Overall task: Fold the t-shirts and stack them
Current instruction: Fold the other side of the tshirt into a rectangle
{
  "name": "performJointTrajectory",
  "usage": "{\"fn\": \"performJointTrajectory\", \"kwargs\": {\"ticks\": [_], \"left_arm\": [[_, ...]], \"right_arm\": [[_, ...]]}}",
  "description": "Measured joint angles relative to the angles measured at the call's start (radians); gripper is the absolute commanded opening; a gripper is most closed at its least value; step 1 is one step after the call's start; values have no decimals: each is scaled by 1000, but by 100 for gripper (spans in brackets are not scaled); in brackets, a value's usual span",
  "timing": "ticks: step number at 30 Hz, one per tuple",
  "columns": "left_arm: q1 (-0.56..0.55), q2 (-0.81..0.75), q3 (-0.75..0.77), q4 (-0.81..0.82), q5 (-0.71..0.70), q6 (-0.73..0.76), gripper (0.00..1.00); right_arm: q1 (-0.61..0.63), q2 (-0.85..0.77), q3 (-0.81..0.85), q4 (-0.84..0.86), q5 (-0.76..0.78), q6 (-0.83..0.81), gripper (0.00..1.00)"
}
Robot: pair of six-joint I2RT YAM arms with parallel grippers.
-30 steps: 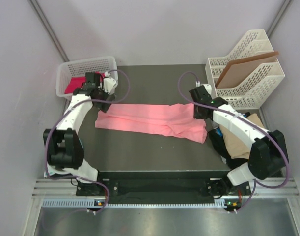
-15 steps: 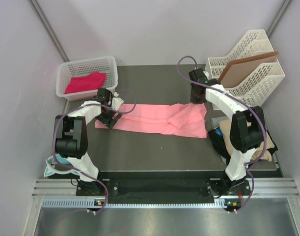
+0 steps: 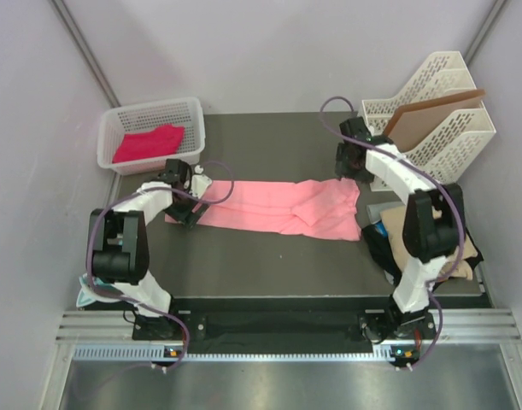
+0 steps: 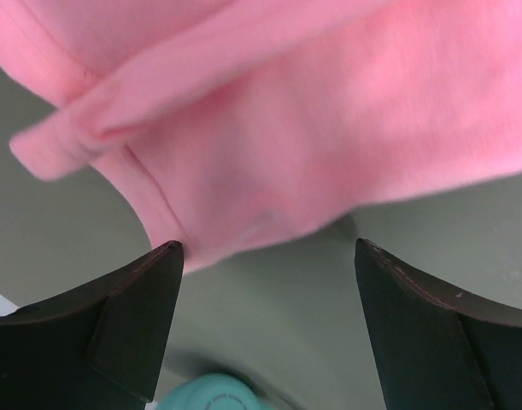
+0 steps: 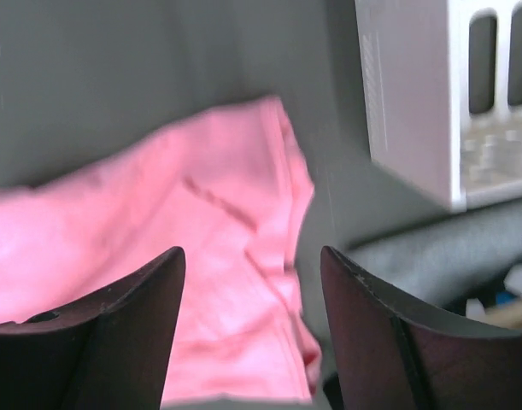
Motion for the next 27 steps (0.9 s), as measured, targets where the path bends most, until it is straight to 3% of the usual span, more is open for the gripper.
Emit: {"fn": "performJointTrajectory", "kwargs": {"ticks": [6, 10, 16, 27], "left_arm": [[1, -88, 25, -96, 65, -11, 87], [1, -137, 122, -151, 140, -34, 88], [-4, -139, 182, -137, 208, -82, 85], [-5, 72, 113, -43, 215, -147, 83]], "right_arm": [[165, -309, -218, 20, -21, 3, 63], [292, -411, -319, 55, -34, 20, 63], [333, -407, -418, 65, -48, 53, 55], [369, -303, -428, 132, -75, 92, 48]]}}
